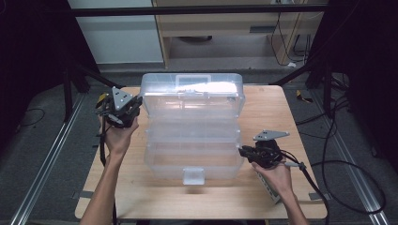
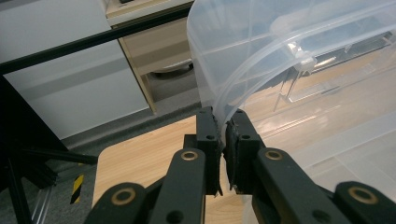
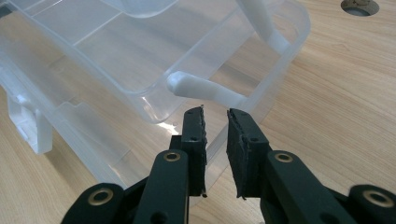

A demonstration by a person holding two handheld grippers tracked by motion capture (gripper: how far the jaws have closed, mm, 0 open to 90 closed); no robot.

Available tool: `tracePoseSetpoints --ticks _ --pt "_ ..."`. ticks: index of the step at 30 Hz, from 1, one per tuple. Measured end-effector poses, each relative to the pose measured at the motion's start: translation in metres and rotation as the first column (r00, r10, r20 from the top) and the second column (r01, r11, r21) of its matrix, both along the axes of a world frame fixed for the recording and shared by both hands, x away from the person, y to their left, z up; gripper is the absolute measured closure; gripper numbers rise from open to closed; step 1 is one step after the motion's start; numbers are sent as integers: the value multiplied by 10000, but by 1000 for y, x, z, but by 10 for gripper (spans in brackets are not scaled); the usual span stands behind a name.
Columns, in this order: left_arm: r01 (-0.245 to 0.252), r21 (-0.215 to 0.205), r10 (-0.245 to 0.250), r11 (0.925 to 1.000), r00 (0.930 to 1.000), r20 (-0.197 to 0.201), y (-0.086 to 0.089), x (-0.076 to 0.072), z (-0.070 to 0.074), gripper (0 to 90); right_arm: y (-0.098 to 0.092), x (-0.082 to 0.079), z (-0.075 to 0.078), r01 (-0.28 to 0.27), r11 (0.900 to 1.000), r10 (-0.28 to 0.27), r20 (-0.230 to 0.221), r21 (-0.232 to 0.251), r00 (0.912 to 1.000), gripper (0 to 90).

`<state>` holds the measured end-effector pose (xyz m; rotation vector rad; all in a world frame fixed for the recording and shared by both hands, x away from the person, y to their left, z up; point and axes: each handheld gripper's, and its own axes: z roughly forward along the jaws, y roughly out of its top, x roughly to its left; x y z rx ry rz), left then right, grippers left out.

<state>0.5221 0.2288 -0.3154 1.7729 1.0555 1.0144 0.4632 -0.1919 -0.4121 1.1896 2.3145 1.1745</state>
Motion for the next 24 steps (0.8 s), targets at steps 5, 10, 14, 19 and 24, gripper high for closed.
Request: tracePoseSetpoints --ticks 5,10,14,19,24 --pt "-48 105 48 9999 10000 32 -1 3 1 843 0 0 0 -5 10000 5 5 0 10000 769" --pt "-79 122 79 9999 10000 39 -2 6 2 842 0 0 0 -22 10000 22 5 24 10000 769" --pt "-107 96 107 9999 9999 45 -3 8 2 842 0 0 0 -24 10000 24 17 17 10000 769" --pt "-117 -4 117 9999 9999 50 -2 10 2 843 0 0 0 -20 10000 20 7 25 10000 769" --pt "-149 2 149 9999 9999 76 -3 14 3 842 0 0 0 -24 10000 24 15 21 10000 769"
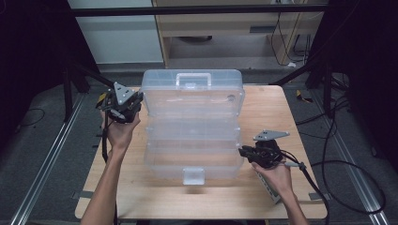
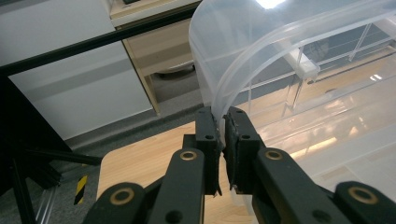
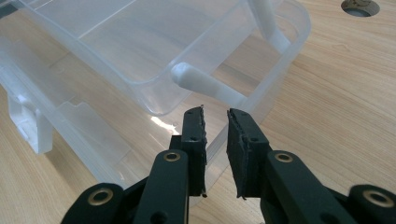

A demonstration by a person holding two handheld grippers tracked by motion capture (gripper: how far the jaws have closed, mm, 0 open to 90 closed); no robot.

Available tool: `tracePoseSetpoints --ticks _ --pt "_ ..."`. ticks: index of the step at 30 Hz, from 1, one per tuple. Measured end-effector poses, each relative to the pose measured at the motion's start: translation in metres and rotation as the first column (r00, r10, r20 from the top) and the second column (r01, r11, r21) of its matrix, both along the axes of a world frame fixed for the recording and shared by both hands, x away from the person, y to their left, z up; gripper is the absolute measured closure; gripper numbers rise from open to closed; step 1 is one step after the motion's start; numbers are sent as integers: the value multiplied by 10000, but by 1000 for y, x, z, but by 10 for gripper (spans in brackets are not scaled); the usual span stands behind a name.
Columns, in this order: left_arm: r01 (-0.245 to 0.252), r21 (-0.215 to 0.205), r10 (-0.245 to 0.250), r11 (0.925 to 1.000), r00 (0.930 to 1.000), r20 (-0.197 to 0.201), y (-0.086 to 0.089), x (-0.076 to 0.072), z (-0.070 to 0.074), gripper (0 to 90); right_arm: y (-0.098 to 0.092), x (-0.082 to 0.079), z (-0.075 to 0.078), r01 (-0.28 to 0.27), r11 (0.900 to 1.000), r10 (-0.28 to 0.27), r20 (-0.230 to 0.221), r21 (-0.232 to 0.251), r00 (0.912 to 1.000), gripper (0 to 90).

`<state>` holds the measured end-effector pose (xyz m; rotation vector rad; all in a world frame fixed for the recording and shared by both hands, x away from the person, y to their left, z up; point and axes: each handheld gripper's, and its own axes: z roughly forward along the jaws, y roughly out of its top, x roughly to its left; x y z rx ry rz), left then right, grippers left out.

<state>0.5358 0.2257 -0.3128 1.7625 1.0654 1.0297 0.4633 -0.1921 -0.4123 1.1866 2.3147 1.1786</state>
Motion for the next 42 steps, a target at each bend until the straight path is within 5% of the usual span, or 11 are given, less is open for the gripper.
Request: tracePoseSetpoints --ticks 42 --pt "-172 64 174 9998 9996 -204 -6 37 6 839 0 0 -1 15 10000 -15 -6 50 10000 765"
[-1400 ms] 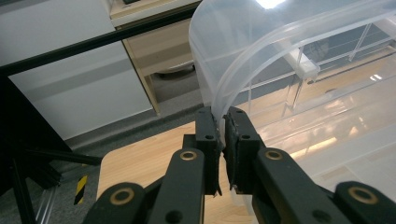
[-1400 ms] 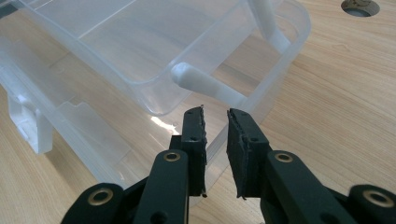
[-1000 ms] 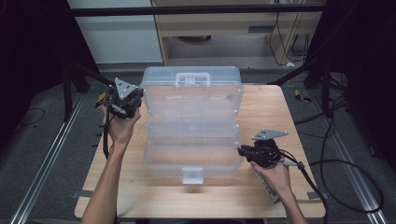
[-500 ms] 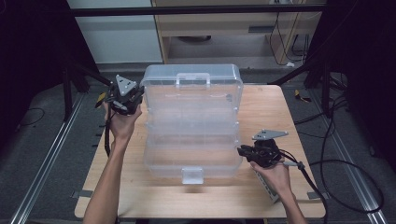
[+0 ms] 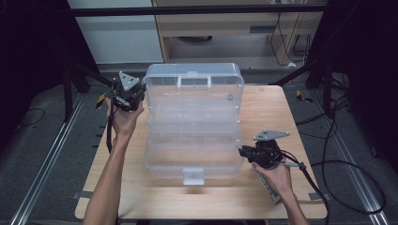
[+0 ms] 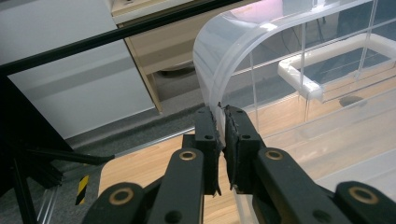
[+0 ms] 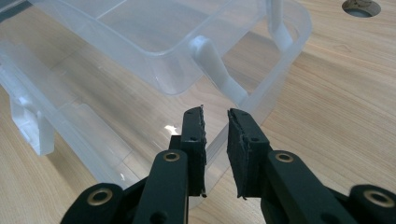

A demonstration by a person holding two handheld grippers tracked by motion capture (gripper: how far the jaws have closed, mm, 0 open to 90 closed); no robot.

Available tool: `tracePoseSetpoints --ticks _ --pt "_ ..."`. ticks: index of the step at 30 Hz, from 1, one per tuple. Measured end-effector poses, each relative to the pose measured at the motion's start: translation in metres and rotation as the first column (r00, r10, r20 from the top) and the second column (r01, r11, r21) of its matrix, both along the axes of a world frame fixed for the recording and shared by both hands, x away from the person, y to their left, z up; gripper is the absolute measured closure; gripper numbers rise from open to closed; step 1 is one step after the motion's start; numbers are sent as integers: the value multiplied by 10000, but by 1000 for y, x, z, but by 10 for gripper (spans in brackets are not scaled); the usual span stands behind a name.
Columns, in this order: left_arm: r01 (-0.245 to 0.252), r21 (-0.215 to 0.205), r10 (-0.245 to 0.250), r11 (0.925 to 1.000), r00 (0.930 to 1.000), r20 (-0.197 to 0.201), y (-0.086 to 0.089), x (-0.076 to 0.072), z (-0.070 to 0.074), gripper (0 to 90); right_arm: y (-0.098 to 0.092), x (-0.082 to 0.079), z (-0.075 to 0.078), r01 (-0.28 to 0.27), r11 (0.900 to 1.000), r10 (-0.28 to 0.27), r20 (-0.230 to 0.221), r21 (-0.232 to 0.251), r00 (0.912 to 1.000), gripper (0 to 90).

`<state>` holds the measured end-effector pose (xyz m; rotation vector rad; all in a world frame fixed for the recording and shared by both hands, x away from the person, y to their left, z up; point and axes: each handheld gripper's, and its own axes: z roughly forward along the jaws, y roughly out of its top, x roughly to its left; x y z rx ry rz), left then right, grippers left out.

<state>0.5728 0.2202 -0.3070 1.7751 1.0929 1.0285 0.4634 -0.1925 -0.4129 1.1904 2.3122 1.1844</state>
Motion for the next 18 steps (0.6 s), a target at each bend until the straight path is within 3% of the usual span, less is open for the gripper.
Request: tracePoseSetpoints --ticks 18 --pt "-120 174 122 9998 9998 -137 -2 13 0 835 0 0 0 11 10000 -11 -25 -7 10000 765"
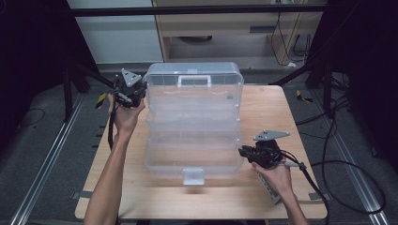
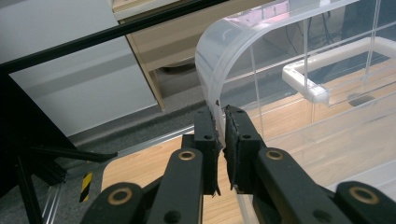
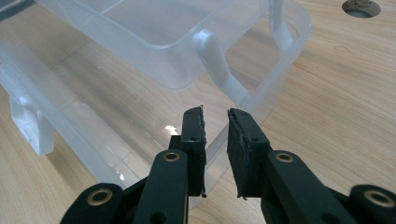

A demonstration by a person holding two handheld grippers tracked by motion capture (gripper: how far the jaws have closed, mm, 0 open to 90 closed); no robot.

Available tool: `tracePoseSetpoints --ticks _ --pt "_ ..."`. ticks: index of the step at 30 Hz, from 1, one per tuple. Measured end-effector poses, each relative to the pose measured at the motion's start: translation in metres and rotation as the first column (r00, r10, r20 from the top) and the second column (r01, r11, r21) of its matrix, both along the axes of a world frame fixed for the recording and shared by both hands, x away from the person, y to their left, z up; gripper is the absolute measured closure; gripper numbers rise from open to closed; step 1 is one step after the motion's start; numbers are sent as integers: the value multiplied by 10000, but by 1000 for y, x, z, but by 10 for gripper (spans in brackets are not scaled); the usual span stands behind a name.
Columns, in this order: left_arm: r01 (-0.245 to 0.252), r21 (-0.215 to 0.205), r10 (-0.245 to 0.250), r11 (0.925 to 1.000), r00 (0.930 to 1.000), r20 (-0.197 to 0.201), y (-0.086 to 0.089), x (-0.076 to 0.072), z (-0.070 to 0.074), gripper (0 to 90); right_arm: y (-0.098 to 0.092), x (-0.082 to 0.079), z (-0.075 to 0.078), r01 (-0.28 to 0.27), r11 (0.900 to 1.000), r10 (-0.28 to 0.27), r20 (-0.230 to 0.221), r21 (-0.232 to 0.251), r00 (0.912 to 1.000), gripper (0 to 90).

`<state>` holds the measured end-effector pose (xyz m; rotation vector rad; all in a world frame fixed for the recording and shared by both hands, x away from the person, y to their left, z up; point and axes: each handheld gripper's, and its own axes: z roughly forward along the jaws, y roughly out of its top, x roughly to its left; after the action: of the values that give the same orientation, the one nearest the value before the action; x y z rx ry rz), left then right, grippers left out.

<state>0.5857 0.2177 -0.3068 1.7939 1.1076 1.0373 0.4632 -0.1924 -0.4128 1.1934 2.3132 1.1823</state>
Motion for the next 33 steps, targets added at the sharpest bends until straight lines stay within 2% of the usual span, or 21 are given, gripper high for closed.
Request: tracePoseSetpoints --ticks 22,33 --pt "-93 11 93 10000 9998 -201 -2 14 -1 832 0 0 0 -32 10000 33 59 -4 10000 763" --pt "-150 121 152 9998 9998 -120 -3 16 -2 822 0 0 0 -31 10000 32 94 -20 10000 763"
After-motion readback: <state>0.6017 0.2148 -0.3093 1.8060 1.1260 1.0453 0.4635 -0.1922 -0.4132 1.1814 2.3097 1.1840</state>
